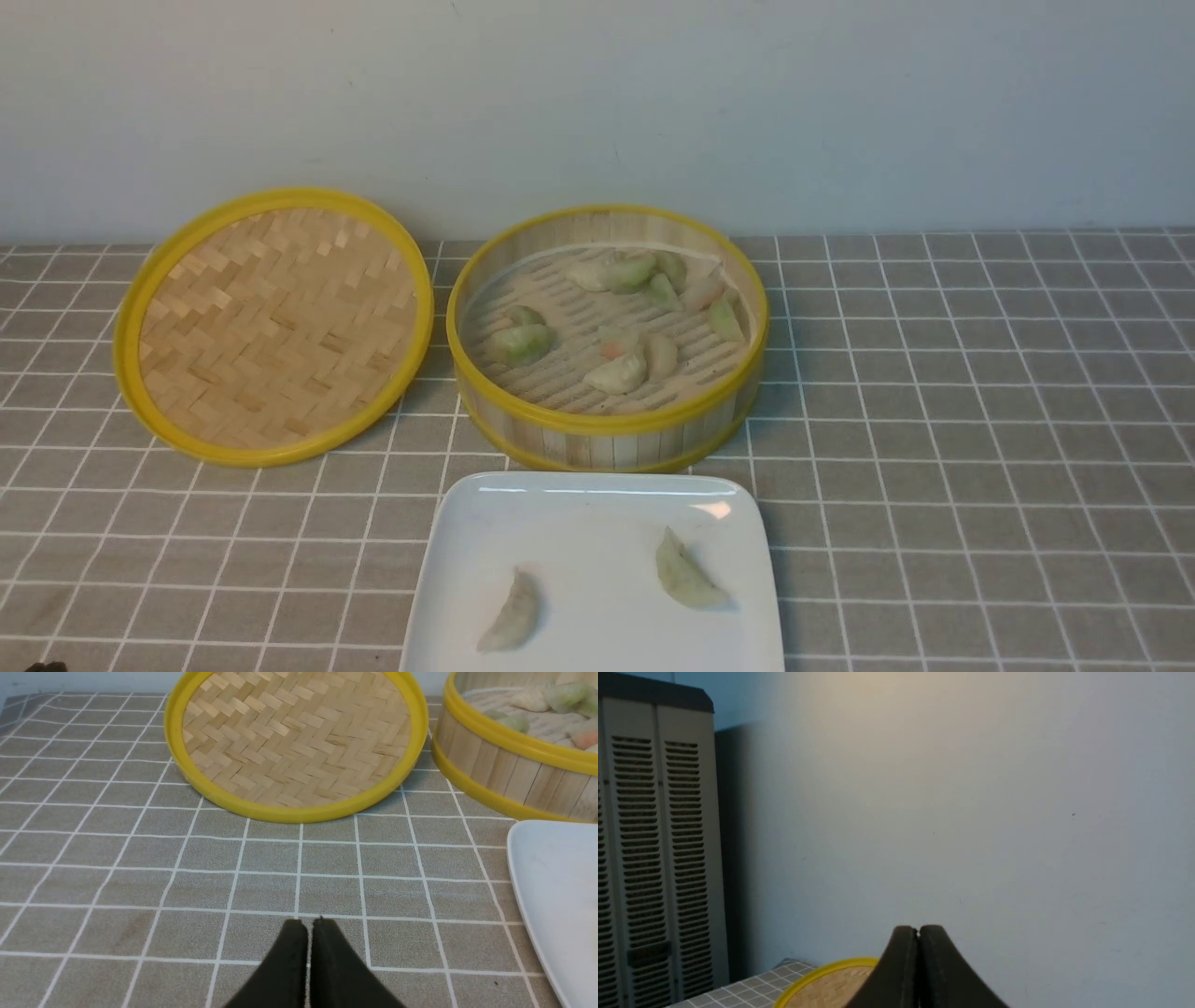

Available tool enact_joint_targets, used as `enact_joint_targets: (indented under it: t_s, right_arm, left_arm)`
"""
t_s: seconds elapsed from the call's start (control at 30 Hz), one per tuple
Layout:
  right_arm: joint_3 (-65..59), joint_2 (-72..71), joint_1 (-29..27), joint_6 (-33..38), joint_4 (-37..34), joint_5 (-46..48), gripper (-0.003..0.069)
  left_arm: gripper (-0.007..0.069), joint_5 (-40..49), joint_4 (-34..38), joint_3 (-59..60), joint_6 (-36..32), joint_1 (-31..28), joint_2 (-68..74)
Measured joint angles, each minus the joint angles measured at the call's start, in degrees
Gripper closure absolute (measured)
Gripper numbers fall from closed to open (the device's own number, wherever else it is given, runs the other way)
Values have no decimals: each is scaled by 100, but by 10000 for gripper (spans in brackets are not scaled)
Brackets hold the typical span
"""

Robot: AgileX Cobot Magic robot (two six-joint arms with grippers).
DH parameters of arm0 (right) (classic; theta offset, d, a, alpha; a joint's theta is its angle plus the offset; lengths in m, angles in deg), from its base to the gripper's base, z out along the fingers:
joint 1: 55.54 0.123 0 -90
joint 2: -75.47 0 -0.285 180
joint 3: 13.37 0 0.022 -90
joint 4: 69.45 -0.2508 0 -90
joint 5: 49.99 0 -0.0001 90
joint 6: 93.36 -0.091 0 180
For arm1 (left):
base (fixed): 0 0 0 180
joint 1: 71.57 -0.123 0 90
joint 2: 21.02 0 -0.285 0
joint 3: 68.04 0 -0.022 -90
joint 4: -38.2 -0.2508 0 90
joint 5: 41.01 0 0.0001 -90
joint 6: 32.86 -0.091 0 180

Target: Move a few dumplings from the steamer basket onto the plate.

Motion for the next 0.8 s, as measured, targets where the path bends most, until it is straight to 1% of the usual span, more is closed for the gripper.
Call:
enact_joint_targets:
  t_s: [0.13, 0.2, 0.23, 0.27, 0.3, 0.33, 0.4, 0.43, 0.57, 0.67, 0.8]
  right_arm:
    - [-347, 0, -72, 55, -14, 42, 672]
    - [-635, 0, -418, 55, -14, 71, 672]
    - [-669, 0, -465, 55, -14, 71, 672]
    - [-1031, 0, -993, 60, -14, 103, 672]
    - [-1069, 0, -1111, 60, -14, 109, 672]
    - [-1270, 0, -1411, 60, -14, 120, 672]
    - [-1669, 0, -2036, 33, -40, 134, 672]
    - [-2006, 0, -2517, -11, -64, 157, 672]
    - [-2513, 0, -3443, -75, -202, 205, 673]
    - [-2561, 6, -3928, -72, -349, 235, 673]
    - [-2561, 6, -4008, 46, -376, 245, 673]
  left_arm:
    - [629, 0, 0, 0, 0, 0, 0]
    - [629, 0, 0, 0, 0, 0, 0]
    - [629, 0, 0, 0, 0, 0, 0]
    - [629, 0, 0, 0, 0, 0, 0]
    - [629, 0, 0, 0, 0, 0, 0]
    - [629, 0, 0, 0, 0, 0, 0]
    - [629, 0, 0, 0, 0, 0, 0]
    - [629, 0, 0, 0, 0, 0, 0]
    - [629, 0, 0, 0, 0, -7, 0]
    - [629, 0, 0, 0, -7, -10, 0]
    - [629, 0, 0, 0, -6, -10, 0]
